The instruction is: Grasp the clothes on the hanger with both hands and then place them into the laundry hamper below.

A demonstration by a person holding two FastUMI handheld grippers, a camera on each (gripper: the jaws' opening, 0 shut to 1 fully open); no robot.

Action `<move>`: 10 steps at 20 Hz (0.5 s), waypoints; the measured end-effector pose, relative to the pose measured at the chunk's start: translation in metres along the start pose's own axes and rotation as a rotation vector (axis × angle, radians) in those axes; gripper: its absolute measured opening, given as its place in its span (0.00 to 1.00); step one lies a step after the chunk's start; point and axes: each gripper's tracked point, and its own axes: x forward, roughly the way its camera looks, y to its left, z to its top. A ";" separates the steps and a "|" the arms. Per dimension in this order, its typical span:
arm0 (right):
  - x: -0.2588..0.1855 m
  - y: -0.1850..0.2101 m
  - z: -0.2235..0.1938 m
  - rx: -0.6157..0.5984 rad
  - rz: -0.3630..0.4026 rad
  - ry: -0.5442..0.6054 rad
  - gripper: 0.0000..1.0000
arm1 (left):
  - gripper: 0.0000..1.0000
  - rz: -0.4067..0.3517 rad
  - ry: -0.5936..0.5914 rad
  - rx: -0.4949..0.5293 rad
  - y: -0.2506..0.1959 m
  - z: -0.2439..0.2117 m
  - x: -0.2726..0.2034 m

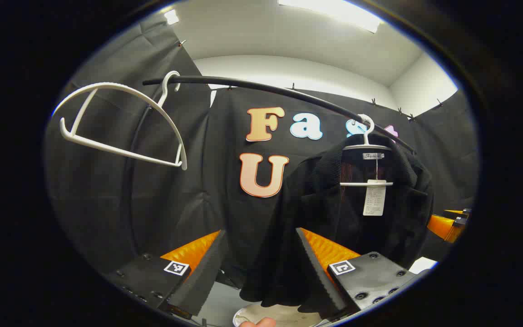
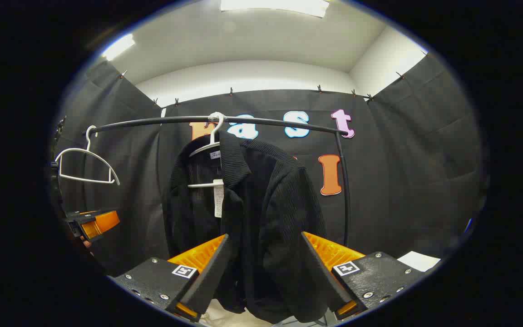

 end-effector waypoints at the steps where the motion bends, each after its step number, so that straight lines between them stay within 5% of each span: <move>1: -0.001 0.001 -0.001 0.001 0.001 0.002 0.99 | 0.96 0.001 -0.001 0.000 0.000 0.001 0.000; 10: 0.000 0.003 -0.008 0.005 0.009 0.024 0.94 | 0.96 -0.005 0.004 0.001 -0.002 -0.001 0.000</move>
